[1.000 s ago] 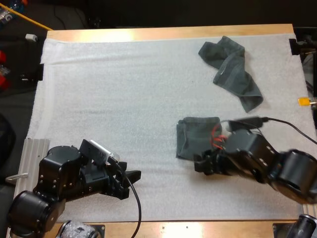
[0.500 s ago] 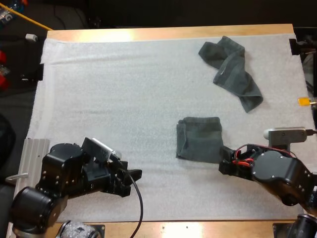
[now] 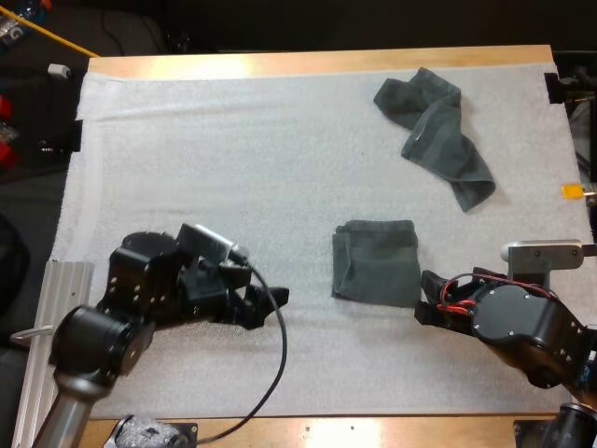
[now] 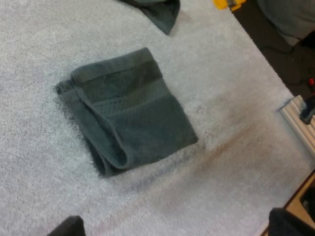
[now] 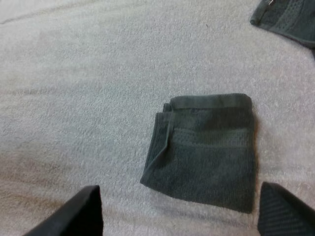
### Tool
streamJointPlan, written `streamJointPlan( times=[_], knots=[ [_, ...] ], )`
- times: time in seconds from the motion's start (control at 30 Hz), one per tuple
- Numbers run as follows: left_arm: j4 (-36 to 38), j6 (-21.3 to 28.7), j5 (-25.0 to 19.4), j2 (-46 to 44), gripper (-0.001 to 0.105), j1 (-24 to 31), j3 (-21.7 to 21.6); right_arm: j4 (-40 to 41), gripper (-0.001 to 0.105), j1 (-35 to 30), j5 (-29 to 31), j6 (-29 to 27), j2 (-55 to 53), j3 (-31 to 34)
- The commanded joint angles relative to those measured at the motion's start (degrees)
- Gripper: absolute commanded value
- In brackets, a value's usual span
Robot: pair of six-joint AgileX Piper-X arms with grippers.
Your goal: Pick towel from pile, fold and stack
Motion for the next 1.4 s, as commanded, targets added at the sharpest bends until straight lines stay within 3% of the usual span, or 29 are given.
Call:
streamJointPlan(
  times=[0.0, 0.47, 0.63, 0.77, 0.93, 1.17, 1.37],
  knots=[
    [-1.4, -0.2, 0.1, 1.3, 0.071, -0.2, -0.2, 0.9, 0.064, -0.1, 0.6, 0.1, -0.1, -0.5],
    [-12.2, -0.7, 2.0, 21.5, 0.071, -0.2, -0.2, 0.9, 0.064, -0.1, 0.4, 0.1, -0.1, -0.5],
    [-16.9, -3.2, 2.8, 29.4, 0.071, -0.2, -0.2, 0.9, 0.064, -0.1, 0.4, 0.1, -0.1, -0.5],
    [-20.7, -7.0, 6.0, 34.6, 0.071, -0.2, -0.2, 0.9, 0.064, -0.1, 0.4, -0.1, -0.1, -0.5],
    [-24.9, -11.2, 9.9, 40.3, 0.071, -0.2, -0.2, 2.3, 0.064, -0.1, -2.4, -0.9, -0.1, -0.5],
    [-26.9, -12.1, 9.9, 43.9, 0.071, -2.2, -0.2, 2.5, 0.065, -0.6, -4.8, -1.6, 0.3, -0.3],
    [-29.7, -14.0, 8.3, 45.5, 0.071, -5.2, -0.3, 2.1, 0.065, -7.0, -11.0, -4.5, 1.5, 1.1]
  ],
)
